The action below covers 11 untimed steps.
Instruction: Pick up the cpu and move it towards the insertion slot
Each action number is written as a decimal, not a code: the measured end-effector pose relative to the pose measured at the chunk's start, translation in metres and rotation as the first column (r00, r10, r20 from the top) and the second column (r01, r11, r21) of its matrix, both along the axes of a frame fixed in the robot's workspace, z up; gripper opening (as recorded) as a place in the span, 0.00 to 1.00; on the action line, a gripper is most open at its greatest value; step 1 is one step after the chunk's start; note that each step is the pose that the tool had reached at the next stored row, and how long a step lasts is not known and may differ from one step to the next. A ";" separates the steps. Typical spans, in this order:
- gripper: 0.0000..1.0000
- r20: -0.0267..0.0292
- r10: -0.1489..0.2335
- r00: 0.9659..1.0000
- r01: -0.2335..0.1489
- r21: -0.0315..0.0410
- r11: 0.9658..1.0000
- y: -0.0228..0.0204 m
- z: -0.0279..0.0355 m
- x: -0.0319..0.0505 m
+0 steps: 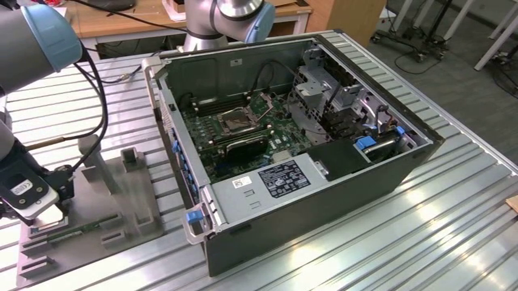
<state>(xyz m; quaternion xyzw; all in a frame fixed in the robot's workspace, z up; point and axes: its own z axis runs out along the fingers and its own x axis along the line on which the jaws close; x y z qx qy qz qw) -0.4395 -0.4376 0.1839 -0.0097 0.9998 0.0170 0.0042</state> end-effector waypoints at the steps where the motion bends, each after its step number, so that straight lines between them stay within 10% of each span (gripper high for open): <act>1: 0.54 0.000 0.000 1.000 0.000 0.000 1.000 0.0000 0.0000 0.0000; 11: 0.54 0.000 0.000 1.000 0.000 0.000 1.000 0.0000 0.0062 0.0000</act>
